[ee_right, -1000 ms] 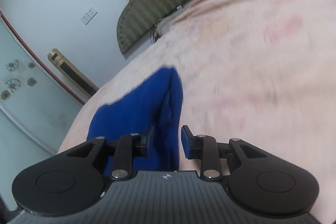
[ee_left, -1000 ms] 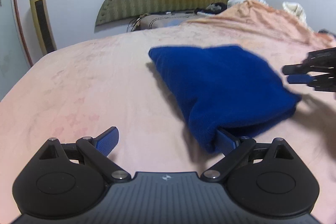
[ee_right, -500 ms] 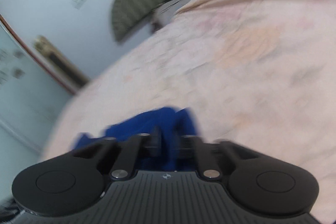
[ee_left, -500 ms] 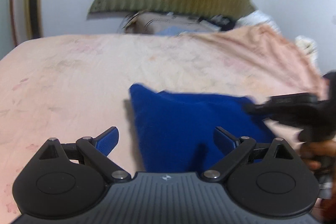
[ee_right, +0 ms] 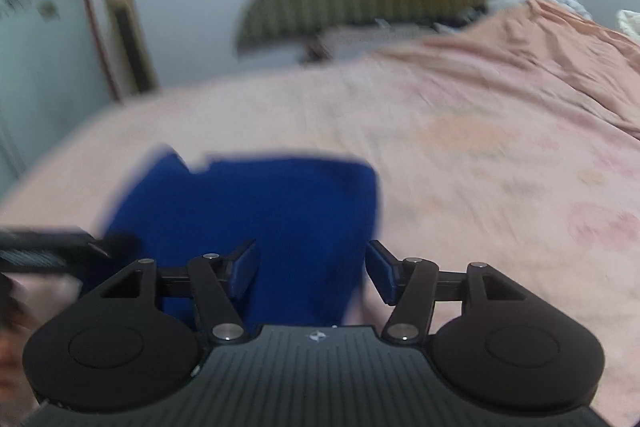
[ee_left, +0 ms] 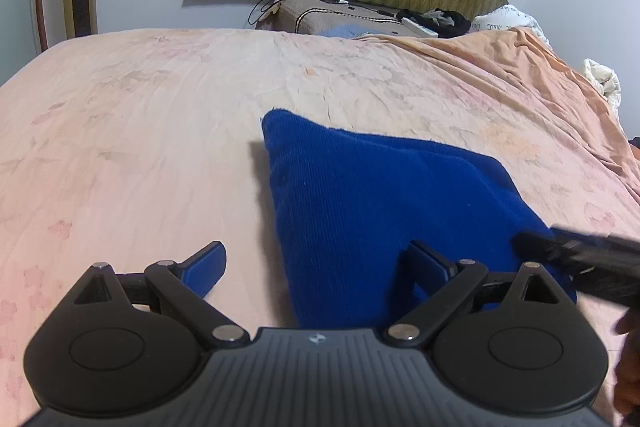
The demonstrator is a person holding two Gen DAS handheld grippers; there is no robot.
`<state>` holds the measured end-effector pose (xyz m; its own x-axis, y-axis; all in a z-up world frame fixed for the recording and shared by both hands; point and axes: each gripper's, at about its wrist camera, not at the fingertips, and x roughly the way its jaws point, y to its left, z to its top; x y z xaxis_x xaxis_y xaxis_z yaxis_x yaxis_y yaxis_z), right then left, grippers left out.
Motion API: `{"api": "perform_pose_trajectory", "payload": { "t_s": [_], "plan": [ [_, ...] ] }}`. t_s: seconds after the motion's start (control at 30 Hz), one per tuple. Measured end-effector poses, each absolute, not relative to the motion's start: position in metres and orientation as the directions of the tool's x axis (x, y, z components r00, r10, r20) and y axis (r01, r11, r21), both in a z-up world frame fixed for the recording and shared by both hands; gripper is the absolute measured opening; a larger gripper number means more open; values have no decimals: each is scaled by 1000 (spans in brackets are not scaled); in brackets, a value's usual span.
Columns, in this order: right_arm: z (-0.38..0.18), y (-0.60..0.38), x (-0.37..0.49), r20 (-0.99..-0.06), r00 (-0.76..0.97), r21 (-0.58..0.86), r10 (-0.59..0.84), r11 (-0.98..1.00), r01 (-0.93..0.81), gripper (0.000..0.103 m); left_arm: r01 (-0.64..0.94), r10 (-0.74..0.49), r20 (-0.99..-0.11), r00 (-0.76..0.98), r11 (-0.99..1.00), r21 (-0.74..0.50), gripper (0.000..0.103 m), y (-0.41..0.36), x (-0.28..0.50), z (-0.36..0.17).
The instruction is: Fold small clothes
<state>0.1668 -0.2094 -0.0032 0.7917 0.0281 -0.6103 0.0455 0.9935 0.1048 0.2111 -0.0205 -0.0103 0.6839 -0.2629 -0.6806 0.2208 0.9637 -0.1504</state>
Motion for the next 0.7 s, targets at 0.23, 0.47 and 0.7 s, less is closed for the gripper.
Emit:
{"api": "perform_pose_trajectory", "payload": {
  "t_s": [0.23,0.47,0.7],
  "plan": [
    [-1,-233,148,-591,804,261,64,959,116,68,232,-262,-684,681,963,-138,98,-18,198,-10],
    [-18,-250,146,-618,764,395,185,913,98,73,259,-391,-694,604,920,-293,98,-2,197,-24],
    [-26,-222,149,-601,684,452,414,881,-135,74,334,-555,-630,543,831,-445,100,15,176,-37]
  ]
}}
